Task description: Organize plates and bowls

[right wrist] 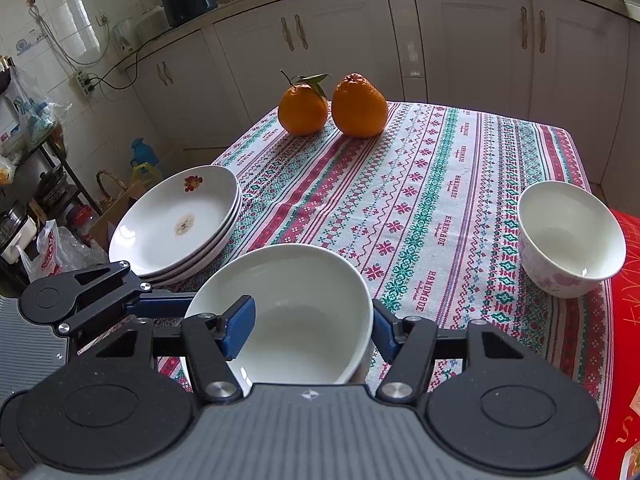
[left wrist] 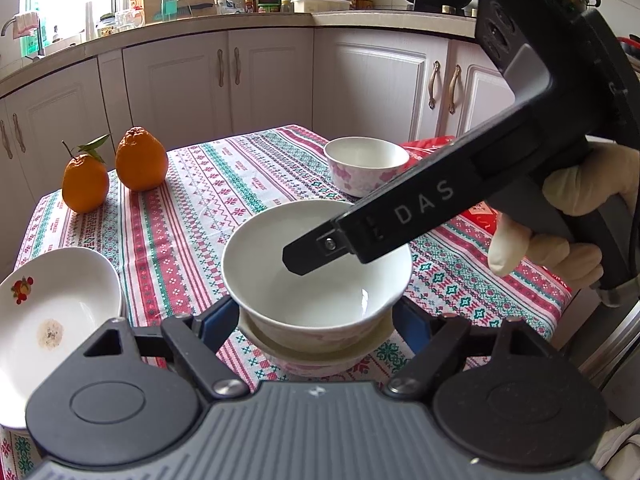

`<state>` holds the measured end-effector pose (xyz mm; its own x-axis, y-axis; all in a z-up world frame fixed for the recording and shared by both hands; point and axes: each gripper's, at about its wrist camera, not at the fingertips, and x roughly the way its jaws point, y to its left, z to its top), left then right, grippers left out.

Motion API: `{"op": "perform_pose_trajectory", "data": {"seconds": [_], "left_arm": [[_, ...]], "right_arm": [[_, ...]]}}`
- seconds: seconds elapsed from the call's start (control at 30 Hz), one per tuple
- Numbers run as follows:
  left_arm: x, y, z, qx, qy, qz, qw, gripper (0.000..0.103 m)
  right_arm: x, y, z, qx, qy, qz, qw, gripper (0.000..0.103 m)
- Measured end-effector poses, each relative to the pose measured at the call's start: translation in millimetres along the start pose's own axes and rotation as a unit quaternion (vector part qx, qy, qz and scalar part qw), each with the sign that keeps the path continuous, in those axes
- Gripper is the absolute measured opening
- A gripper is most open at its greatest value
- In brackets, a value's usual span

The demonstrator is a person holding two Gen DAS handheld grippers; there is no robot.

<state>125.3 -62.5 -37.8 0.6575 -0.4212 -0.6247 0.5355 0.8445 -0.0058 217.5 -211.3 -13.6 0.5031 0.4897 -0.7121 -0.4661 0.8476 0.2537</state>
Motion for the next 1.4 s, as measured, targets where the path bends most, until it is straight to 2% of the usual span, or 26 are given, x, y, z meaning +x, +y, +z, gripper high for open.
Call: {"op": "perform_pose_trajectory", "data": {"seconds": [0.73, 0.93, 1.0, 1.03, 1.17, 1.23, 1.4], "left_arm": [[3, 3, -2, -0.001, 0.005, 0.002, 1.0000, 0.085], [4, 3, -3, -0.002, 0.005, -0.001, 1.0000, 0.088], [4, 4, -3, -0.004, 0.002, -0.007, 1.0000, 0.092], [4, 5, -3, -0.006, 0.001, -0.011, 0.9999, 0.093], [0, 6, -4, -0.004, -0.008, -0.009, 0.9999, 0.098], [-4, 6, -5, -0.002, -0.012, -0.011, 0.9999, 0.099], [-11, 4, -4, -0.001, -0.014, -0.017, 0.9998, 0.099]], "right_arm": [[5, 12, -2, -0.042, 0.000, -0.025, 0.999, 0.069], [5, 14, -4, -0.050, 0.000, -0.032, 0.998, 0.071], [4, 15, -5, -0.053, -0.002, -0.032, 0.998, 0.071], [4, 15, -5, -0.054, -0.002, -0.033, 0.998, 0.073], [-1, 16, -8, -0.059, -0.014, -0.050, 0.997, 0.092], [-5, 14, -9, -0.054, -0.021, -0.052, 0.997, 0.098], [-17, 9, -15, -0.039, -0.039, -0.061, 0.997, 0.103]]}}
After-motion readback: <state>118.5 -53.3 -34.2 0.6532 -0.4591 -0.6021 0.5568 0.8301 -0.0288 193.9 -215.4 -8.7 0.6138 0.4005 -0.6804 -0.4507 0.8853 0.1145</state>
